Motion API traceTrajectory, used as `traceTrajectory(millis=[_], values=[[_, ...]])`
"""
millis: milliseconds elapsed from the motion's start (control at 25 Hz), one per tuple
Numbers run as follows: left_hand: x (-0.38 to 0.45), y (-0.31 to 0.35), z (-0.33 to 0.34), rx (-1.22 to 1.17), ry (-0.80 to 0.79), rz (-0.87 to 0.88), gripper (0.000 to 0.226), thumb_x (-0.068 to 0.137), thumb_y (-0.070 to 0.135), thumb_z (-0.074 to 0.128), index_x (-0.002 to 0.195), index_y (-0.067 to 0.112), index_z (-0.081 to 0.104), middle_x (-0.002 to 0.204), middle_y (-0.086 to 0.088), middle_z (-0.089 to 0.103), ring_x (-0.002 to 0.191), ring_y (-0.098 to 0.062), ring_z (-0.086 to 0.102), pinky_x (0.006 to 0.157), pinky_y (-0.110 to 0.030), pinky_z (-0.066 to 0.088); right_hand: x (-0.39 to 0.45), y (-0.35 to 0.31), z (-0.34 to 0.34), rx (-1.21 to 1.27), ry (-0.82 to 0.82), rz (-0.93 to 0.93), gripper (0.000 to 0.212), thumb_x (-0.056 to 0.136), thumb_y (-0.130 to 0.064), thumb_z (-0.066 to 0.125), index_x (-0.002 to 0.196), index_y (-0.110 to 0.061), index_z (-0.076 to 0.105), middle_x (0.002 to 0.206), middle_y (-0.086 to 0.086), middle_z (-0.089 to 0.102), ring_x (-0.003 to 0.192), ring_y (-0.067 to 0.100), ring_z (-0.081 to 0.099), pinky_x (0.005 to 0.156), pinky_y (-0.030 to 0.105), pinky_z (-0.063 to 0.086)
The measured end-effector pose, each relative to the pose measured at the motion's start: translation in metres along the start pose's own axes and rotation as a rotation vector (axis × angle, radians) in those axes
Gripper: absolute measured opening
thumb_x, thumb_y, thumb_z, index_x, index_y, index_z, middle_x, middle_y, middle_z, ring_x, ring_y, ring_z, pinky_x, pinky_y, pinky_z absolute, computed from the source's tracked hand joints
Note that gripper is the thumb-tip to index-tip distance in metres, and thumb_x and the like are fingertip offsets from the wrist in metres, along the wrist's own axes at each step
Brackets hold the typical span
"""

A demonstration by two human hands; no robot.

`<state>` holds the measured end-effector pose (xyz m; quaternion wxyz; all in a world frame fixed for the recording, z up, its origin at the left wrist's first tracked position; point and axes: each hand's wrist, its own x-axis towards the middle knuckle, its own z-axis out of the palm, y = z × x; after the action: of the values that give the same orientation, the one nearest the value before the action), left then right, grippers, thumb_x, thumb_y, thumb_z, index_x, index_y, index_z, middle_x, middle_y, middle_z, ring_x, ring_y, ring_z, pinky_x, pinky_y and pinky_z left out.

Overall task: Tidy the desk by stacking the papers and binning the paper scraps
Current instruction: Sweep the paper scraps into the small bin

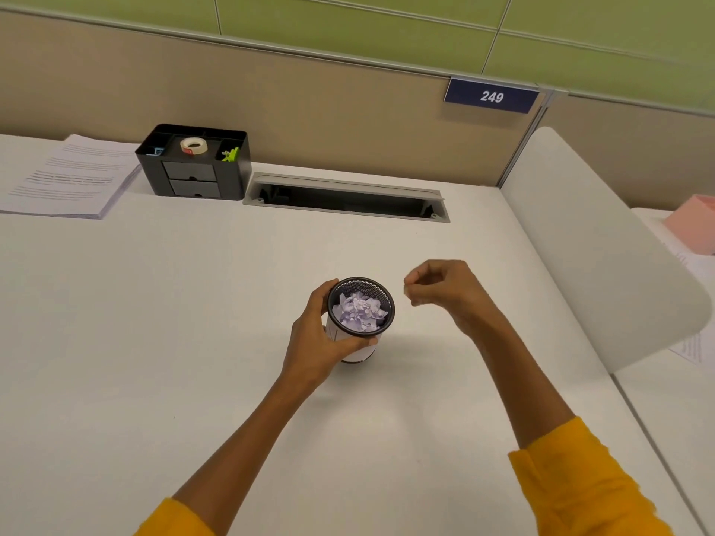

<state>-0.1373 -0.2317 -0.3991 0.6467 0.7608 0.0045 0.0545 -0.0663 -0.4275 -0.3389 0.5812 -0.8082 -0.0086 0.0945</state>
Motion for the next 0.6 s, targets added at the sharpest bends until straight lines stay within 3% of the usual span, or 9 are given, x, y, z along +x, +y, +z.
traceTrajectory(millis=[120,240,400,480,600], values=[[0.001,0.001,0.007,-0.001,-0.023,0.005,0.088,0.047,0.035,0.084,0.125,0.034,0.042,0.113,0.031,0.052,0.102,0.018,0.048,0.079,-0.003,0.044,-0.016,-0.029,0.016,-0.128,-0.13,-0.093,0.01,0.078,0.003,0.07,0.081,-0.006,0.072,0.078,0.009,0.07,0.07,0.015,0.066,0.063,0.023,0.053],[0.001,0.005,0.013,0.006,-0.049,0.012,0.086,0.049,0.036,0.083,0.125,0.036,0.041,0.114,0.031,0.05,0.103,0.017,0.048,0.078,-0.003,0.044,-0.021,-0.028,0.023,-0.295,-0.081,-0.125,0.01,0.082,-0.008,0.07,0.09,-0.007,0.074,0.091,0.009,0.073,0.084,0.018,0.068,0.07,0.023,0.054],[0.003,0.006,0.012,-0.003,-0.044,0.021,0.083,0.049,0.032,0.082,0.121,0.038,0.041,0.112,0.032,0.05,0.101,0.019,0.048,0.075,-0.003,0.044,-0.017,-0.025,0.012,-0.161,-0.038,-0.144,0.012,0.079,-0.006,0.073,0.089,-0.011,0.072,0.09,0.004,0.071,0.077,0.011,0.065,0.058,0.012,0.047],[0.003,0.003,0.01,-0.014,-0.027,0.014,0.085,0.049,0.03,0.084,0.123,0.034,0.043,0.113,0.031,0.052,0.102,0.018,0.048,0.075,-0.004,0.044,-0.011,-0.012,0.002,-0.057,-0.012,-0.106,0.019,0.079,-0.009,0.073,0.098,-0.013,0.071,0.094,0.001,0.07,0.078,0.009,0.064,0.062,0.016,0.048],[0.003,-0.002,0.008,-0.03,-0.015,-0.007,0.089,0.052,0.018,0.091,0.127,0.03,0.044,0.115,0.028,0.053,0.104,0.015,0.049,0.076,-0.004,0.044,-0.006,0.026,-0.012,0.057,0.2,0.007,0.014,0.086,-0.012,0.065,0.097,-0.017,0.071,0.09,0.002,0.069,0.083,0.017,0.064,0.069,0.026,0.049]])
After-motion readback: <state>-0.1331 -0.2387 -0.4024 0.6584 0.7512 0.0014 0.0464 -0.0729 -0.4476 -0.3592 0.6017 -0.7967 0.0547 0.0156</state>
